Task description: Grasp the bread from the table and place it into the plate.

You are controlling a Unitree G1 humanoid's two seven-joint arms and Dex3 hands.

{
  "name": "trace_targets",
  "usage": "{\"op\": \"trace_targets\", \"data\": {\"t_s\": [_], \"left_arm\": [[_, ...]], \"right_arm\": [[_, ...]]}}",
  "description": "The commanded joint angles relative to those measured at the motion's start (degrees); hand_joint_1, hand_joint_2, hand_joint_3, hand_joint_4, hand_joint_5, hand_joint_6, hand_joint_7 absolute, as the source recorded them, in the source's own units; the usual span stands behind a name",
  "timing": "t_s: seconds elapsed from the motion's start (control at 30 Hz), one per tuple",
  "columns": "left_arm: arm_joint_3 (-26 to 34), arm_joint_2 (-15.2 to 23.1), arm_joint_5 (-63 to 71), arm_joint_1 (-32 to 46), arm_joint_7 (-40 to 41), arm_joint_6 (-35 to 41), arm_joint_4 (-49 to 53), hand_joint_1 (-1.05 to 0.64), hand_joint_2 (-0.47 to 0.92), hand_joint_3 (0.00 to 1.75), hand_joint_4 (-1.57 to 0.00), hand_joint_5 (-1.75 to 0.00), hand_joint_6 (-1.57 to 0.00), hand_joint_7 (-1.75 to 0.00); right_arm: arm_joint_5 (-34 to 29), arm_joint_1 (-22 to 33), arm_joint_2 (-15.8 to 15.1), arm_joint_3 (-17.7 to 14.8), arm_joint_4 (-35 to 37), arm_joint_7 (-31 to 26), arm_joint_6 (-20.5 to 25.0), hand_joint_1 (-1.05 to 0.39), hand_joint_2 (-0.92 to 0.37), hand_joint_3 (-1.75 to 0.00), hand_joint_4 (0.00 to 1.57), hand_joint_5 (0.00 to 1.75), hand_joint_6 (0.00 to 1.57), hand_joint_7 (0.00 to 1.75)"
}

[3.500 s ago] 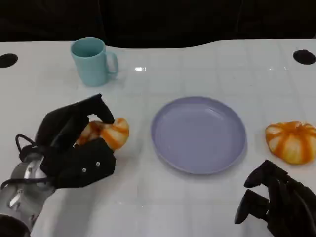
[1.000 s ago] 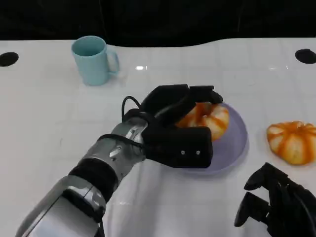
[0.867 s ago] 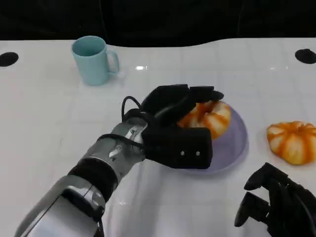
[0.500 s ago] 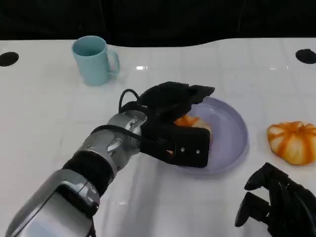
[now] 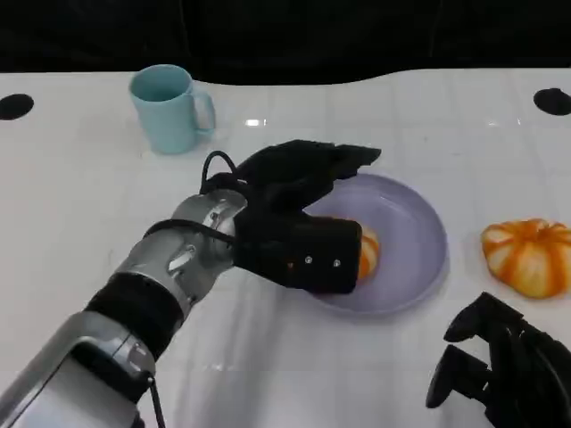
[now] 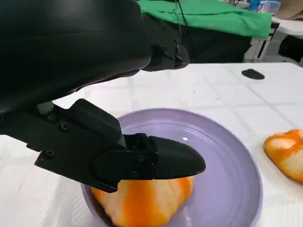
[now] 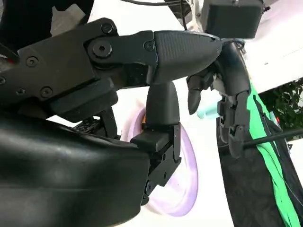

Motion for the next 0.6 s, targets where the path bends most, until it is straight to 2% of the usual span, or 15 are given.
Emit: {"op": "trace_targets", "data": {"t_s": [0.03,0.1,0.2,0.3,0.4,0.57,0.6], "left_arm": [[0.5,1.3,-0.5,0.9,-1.0,0.4,-1.4,-0.93,0.92,0.49,-0.07,-0.1,-0.14,-0.05],[0.5,1.3,-0.5,0.9,-1.1,0.5,-1.6,-0.93,0.92,0.49,-0.07,-0.1,-0.14,-0.04],[6.4,3.4,-8.9,5.4,-6.1,-1.0,-7.6,-0.91,0.92,0.46,-0.06,-0.1,-0.14,-0.04],[9.1,4.4,-13.5,8.4,-9.1,-2.0,-11.0,-0.9,0.92,0.45,-0.08,-0.12,-0.14,-0.04],[12.4,4.4,-20.1,11.8,-12.6,-4.2,-13.6,-0.86,0.92,0.41,-0.12,-0.16,-0.17,-0.05],[13.4,4.4,-21.7,12.7,-14.2,-4.5,-14.6,-0.85,0.92,0.39,-0.13,-0.18,-0.18,-0.05],[15.2,3.8,-25.4,15.3,-15.4,-4.6,-16.9,-0.85,0.92,0.39,-0.13,-0.18,-0.18,-0.05]], "right_arm": [[0.7,0.0,-0.8,-0.7,0.0,0.3,-0.3,-0.5,-0.92,-0.42,0.62,1.75,0.42,1.65],[0.7,0.0,-0.8,-0.7,0.0,0.3,-0.3,-0.5,-0.92,-0.42,0.62,1.75,0.42,1.65],[0.4,0.2,-0.7,-0.4,-0.4,-0.1,-0.2,-0.49,-0.92,-0.43,0.62,1.75,0.42,1.65],[0.3,0.2,-0.6,-0.2,-0.4,-0.2,-0.1,-0.49,-0.92,-0.43,0.62,1.75,0.42,1.65],[0.1,0.2,-0.6,0.0,-0.6,-0.4,-0.2,-0.5,-0.92,-0.43,0.62,1.75,0.43,1.65],[0.1,0.2,-0.6,0.1,-0.6,-0.5,-0.1,-0.5,-0.92,-0.43,0.62,1.75,0.43,1.65],[0.1,0.3,-0.5,0.2,-0.7,-0.5,-0.1,-0.5,-0.92,-0.43,0.62,1.75,0.43,1.65]]}}
